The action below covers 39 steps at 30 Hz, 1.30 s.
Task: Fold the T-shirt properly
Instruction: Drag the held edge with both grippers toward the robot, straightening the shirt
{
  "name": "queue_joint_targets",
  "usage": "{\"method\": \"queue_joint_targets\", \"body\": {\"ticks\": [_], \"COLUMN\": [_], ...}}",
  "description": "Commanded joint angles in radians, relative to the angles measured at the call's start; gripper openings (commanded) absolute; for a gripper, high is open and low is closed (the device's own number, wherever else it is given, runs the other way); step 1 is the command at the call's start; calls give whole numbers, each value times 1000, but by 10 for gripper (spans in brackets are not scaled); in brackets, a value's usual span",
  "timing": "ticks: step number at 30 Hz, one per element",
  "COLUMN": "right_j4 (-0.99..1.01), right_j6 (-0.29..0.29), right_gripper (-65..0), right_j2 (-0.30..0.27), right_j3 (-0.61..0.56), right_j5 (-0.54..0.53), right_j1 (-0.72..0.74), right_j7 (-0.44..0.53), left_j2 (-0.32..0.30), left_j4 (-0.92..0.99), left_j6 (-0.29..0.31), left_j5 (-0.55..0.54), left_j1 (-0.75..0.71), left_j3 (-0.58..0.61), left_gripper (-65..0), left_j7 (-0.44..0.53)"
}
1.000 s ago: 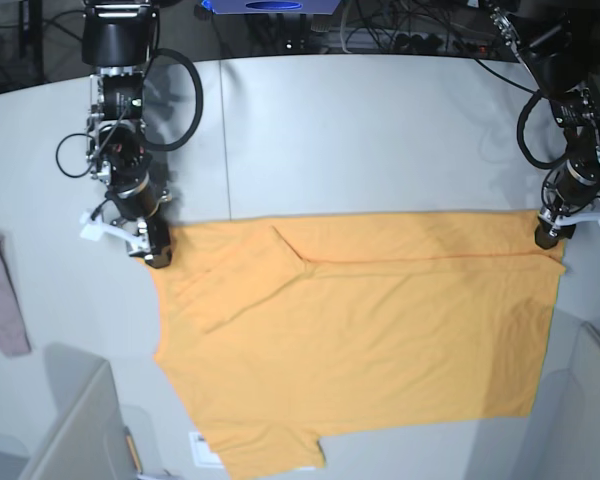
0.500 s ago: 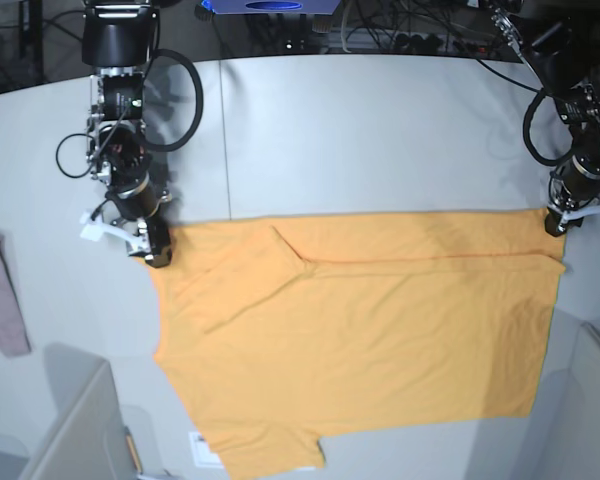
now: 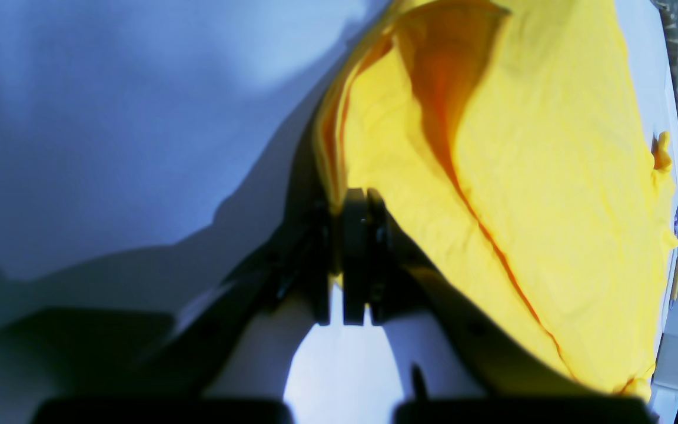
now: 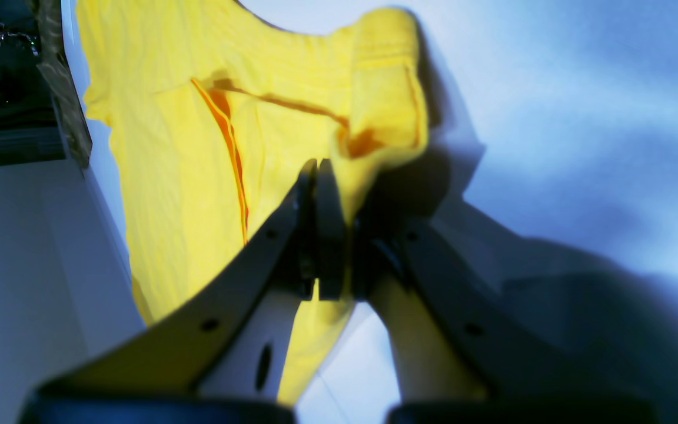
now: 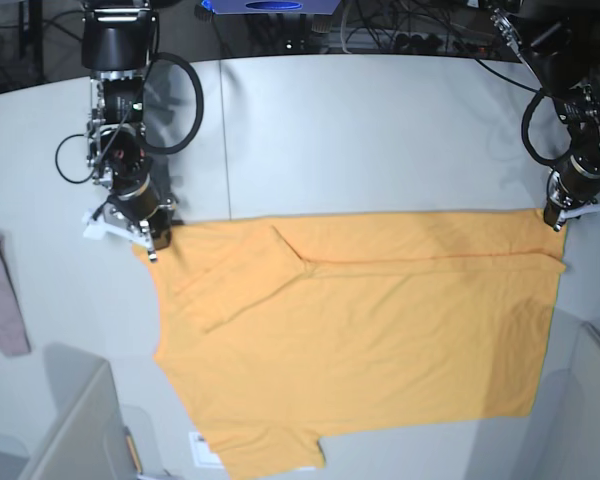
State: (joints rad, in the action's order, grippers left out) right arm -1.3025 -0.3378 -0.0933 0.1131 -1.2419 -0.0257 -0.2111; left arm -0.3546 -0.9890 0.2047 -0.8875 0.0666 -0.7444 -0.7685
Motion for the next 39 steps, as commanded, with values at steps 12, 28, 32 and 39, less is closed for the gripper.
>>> {"method": "queue_joint_targets", "body": {"ticks": [12,28,32,39], "right_j4": [-174,-343,-345,-365], "right_j6": [-232,-356,-355,-306], "right_gripper": [-650,-650,-650,-650], "right_j2": [-46,-162,-190,-190], "right_j3": [0,-2,-5,-3], "right_j5": [-11,-190,-190,-189], "right_j1": [86,28,-75,-224], "right_j7": [-106,-107,-107,-107], "left_j2": [-33,-21,-4,33], "left_j4": [-236,-439,-511,-618], "left_j6": [-115,-189,-189,-189], "left_j5": [0,-9,-8,-2], "left_j1": [60,23,-95,-245], "left_j3": [-8,-201,-198,-198], "left_gripper": [-650,-650,-650,-650], "left_j7": [-148,-391,-388,-386]}}
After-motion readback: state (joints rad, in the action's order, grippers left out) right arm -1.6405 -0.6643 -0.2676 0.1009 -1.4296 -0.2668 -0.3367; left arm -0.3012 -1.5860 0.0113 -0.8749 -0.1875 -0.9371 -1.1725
